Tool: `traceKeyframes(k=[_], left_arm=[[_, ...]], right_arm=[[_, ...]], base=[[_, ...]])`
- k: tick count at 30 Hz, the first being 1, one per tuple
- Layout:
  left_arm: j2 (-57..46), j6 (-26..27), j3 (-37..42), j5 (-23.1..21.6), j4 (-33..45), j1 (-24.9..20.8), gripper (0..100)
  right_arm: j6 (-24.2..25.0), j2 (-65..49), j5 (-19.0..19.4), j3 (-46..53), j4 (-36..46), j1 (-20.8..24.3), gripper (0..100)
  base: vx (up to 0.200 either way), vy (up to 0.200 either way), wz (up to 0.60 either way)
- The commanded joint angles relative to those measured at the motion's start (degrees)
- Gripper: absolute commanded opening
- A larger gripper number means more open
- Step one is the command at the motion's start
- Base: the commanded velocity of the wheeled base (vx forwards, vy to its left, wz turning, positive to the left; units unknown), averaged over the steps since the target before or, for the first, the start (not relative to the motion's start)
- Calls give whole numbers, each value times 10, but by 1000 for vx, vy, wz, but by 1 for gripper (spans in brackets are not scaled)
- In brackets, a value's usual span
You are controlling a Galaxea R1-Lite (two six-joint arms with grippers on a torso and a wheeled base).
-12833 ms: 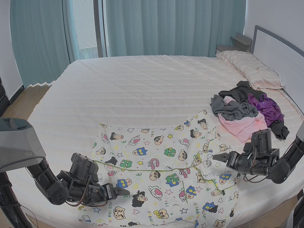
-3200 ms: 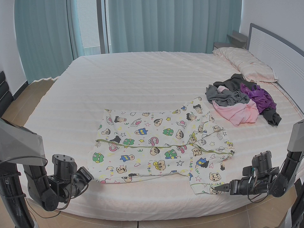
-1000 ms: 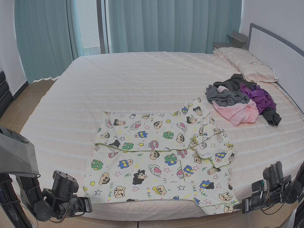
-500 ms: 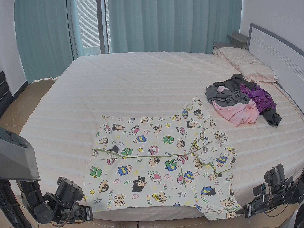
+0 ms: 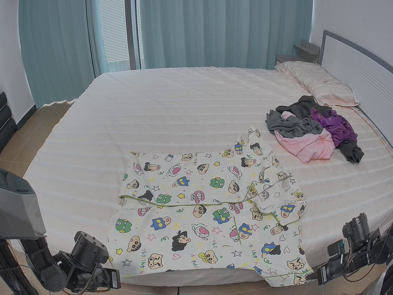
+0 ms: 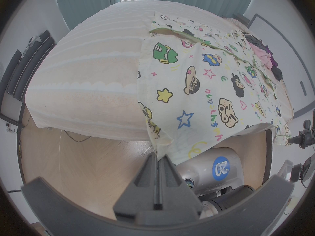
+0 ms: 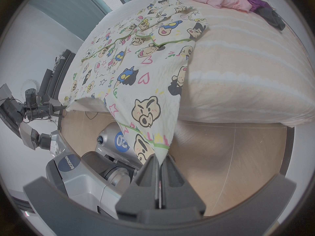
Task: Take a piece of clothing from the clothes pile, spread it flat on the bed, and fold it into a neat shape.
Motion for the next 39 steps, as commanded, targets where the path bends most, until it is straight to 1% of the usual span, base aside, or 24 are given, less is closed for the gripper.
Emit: traceKeyframes(k=[1, 5, 7, 8, 11, 13, 15, 17, 19, 22, 23, 24, 26, 29, 30, 31, 35, 37, 39], left_arm=[[-47, -9, 9, 0, 1, -9, 0], [-72, -9, 3, 2, 1, -2, 0], [-98, -9, -14, 1, 2, 23, 0], [-105, -9, -21, 0, 6, 30, 0], [-116, -10, -57, 0, 45, 42, 0], [-133, -13, -95, -2, 91, 56, 0], [-156, -30, -149, -14, 169, 64, 0], [-178, -63, -212, -46, 263, 66, 0], [-191, -98, -278, -81, 364, 69, 0], [-189, -115, -347, -105, 450, 84, 0], [-189, -115, -347, -105, 450, 84, 0], [-171, -115, -378, -105, 485, 97, 0], [-138, -116, -401, -106, 512, 106, 0], [-102, -130, -424, -112, 527, 126, 0], [-102, -130, -424, -112, 527, 126, 0], [-80, -130, -433, -124, 528, 135, 0], [-49, -134, -468, -154, 545, 169, 0], [-39, -157, -498, -177, 561, 184, 0], [-33, -191, -525, -200, 567, 193, 0]], right_arm=[[-7, -9, 1, 10, -1, -1, 0], [-5, -36, 5, 7, -2, -5, 0], [-3, -74, 27, 2, -2, -8, 0], [-3, -82, 31, -3, 2, -9, 0], [-2, -91, 33, -22, 3, -14, 0], [4, -91, 33, -38, 4, -24, 0], [12, -87, 33, -54, 5, -28, 0], [23, -80, 34, -67, 4, -29, 0], [45, -78, 34, -86, 4, -29, 0], [84, -79, 34, -112, 0, -29, 0], [84, -79, 34, -112, 0, -29, 0], [106, -77, 34, -128, 0, -29, 0], [113, -75, 35, -138, 3, -29, 0], [115, -66, 35, -152, 3, -29, 0], [115, -66, 35, -152, 3, -29, 0], [117, -60, 35, -165, 3, -29, 0], [141, -46, 33, -196, 3, -30, 0], [157, -39, 31, -216, 3, -36, 0], [170, -27, 29, -236, 3, -41, 0]], base=[[0, 0, 0], [0, 0, 0], [0, 0, 0], [0, 0, 0], [0, 0, 0], [0, 0, 0], [0, 0, 0], [0, 0, 0], [0, 0, 0], [0, 0, 0], [0, 0, 0], [0, 0, 0], [0, 0, 0], [0, 0, 0], [0, 0, 0], [0, 0, 0], [0, 0, 0], [0, 0, 0], [0, 0, 0]])
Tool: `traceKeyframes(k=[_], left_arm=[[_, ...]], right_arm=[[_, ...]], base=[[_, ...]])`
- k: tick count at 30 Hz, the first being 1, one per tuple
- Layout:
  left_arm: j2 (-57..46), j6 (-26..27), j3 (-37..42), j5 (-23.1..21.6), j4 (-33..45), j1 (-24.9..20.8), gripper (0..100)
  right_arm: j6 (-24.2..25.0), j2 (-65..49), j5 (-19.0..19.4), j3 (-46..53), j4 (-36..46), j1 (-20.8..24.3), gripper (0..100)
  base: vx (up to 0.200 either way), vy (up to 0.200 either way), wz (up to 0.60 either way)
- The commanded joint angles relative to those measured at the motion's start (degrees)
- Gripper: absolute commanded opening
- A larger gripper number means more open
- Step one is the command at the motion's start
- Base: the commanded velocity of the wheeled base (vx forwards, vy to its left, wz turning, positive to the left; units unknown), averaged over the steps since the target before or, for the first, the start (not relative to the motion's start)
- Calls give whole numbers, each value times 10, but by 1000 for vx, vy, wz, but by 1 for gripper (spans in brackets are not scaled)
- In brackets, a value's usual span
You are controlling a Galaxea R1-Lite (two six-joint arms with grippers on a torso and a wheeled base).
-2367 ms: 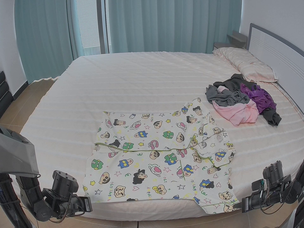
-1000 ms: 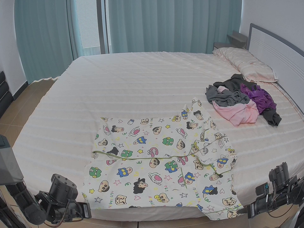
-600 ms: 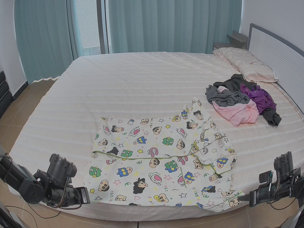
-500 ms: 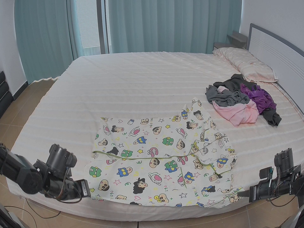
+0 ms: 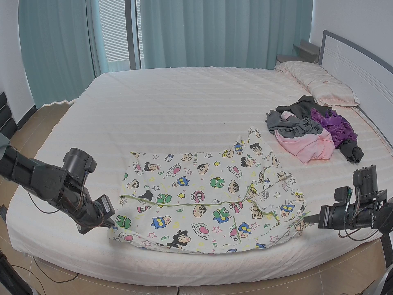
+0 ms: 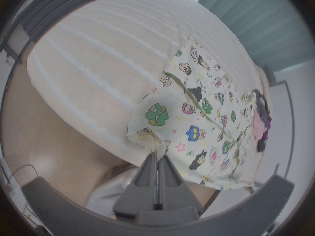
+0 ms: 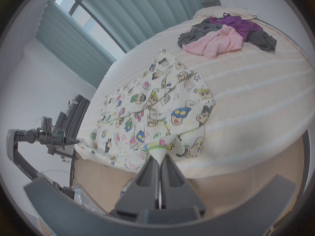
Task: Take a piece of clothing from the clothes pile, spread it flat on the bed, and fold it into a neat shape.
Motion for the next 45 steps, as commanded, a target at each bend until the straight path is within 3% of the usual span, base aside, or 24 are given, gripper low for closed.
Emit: traceKeyframes(k=[1, 11, 24, 29, 45], left_arm=[[47, -53, -67, -42, 17, 38, 0], [94, -130, -133, -47, 12, 67, 0], [140, -151, -192, -42, 13, 69, 0], [170, -154, -224, -41, 15, 70, 0], [263, -172, -328, 5, 28, 69, 0]], right_arm=[[29, 38, -5, -55, 0, -11, 0], [81, 102, -16, -129, -6, -27, 0], [85, 153, -17, -186, -5, -25, 0], [87, 184, -39, -215, -5, -22, 0], [122, 261, -60, -302, -1, -13, 0]], base=[[0, 0, 0], [0, 0, 0], [0, 0, 0], [0, 0, 0], [0, 0, 0]])
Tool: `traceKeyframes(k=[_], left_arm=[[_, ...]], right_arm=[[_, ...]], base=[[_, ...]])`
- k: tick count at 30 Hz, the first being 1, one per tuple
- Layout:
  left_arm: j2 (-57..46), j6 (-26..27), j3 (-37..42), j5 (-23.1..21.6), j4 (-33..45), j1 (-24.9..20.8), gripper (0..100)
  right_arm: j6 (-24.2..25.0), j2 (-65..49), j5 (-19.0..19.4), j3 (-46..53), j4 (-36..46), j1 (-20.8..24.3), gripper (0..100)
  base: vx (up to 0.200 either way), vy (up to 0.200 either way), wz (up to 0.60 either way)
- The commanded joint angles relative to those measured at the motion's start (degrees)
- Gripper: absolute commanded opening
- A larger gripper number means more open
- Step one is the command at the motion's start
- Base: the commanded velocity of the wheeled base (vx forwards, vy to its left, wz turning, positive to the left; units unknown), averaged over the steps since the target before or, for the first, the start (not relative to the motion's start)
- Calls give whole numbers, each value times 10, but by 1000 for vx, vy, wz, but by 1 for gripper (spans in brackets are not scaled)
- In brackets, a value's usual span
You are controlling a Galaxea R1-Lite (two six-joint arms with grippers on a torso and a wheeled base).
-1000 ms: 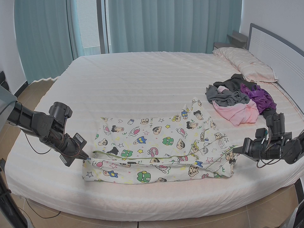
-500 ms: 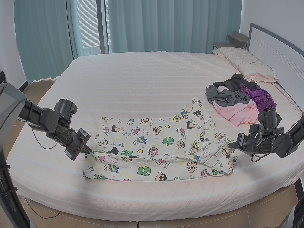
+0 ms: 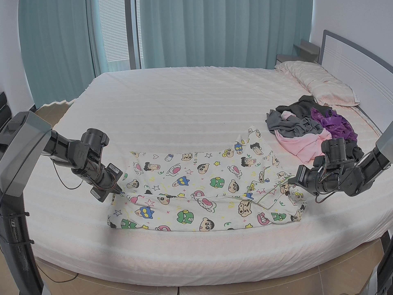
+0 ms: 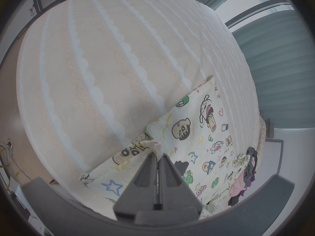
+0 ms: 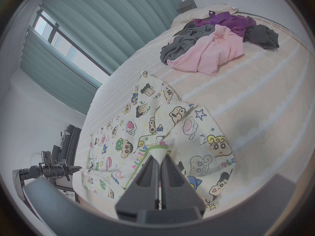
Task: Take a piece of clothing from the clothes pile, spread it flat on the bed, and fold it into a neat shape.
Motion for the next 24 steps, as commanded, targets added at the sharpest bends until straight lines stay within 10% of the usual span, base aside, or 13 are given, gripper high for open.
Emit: traceKeyframes(k=[1, 23, 24], left_arm=[[34, -8, -31, 11, 12, -1, 0], [80, -14, -129, 14, 72, -20, 0], [85, -20, -137, 16, 77, -20, 100]], right_arm=[[1, 30, -7, -18, 4, 3, 0], [17, 71, -34, -46, 0, 2, 0], [27, 72, -35, -47, -1, 2, 100]], base=[[0, 0, 0], [0, 0, 0], [0, 0, 0]])
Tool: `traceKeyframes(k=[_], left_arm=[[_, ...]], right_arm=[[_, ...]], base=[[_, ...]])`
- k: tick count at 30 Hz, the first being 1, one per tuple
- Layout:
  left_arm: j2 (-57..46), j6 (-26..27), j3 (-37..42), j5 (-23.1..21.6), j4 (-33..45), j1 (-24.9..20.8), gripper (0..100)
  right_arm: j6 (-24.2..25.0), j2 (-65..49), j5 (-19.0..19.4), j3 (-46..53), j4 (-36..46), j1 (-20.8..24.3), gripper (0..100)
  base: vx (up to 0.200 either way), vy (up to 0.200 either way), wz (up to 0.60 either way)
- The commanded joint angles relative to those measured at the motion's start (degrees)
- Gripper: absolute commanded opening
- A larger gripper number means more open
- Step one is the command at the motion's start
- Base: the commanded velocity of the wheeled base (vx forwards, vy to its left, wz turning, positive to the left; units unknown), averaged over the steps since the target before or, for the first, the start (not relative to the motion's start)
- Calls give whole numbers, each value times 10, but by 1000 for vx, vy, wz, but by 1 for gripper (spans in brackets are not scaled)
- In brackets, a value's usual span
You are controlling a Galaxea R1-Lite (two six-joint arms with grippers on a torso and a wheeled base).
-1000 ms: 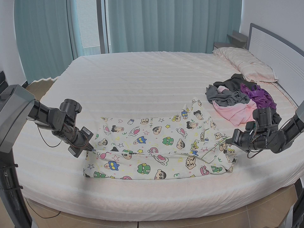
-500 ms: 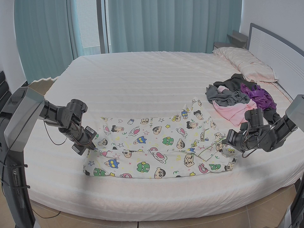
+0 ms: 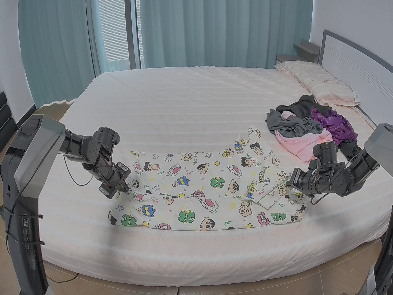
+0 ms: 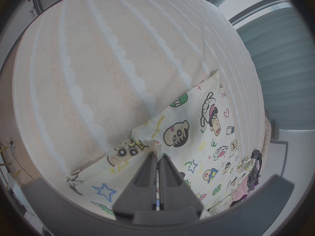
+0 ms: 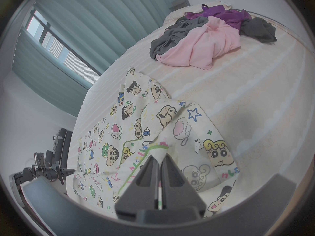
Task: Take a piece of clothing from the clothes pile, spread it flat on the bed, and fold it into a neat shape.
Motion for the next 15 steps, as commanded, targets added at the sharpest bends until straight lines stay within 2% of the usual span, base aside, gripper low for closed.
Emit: traceKeyframes(k=[1, 9, 13, 15], left_arm=[[17, -13, -26, 6, 12, -2, 100], [6, -27, -33, 12, 34, 12, 100], [-30, -26, 3, -6, 33, 32, 100], [-59, -24, 31, -41, 32, 47, 100]], right_arm=[[20, 8, 0, -4, -4, 1, 100], [62, -17, -2, 0, 1, -1, 100], [145, -57, -16, 1, 6, -1, 100], [194, -73, -31, 12, 6, 5, 100]], base=[[0, 0, 0], [0, 0, 0], [0, 0, 0], [0, 0, 0]])
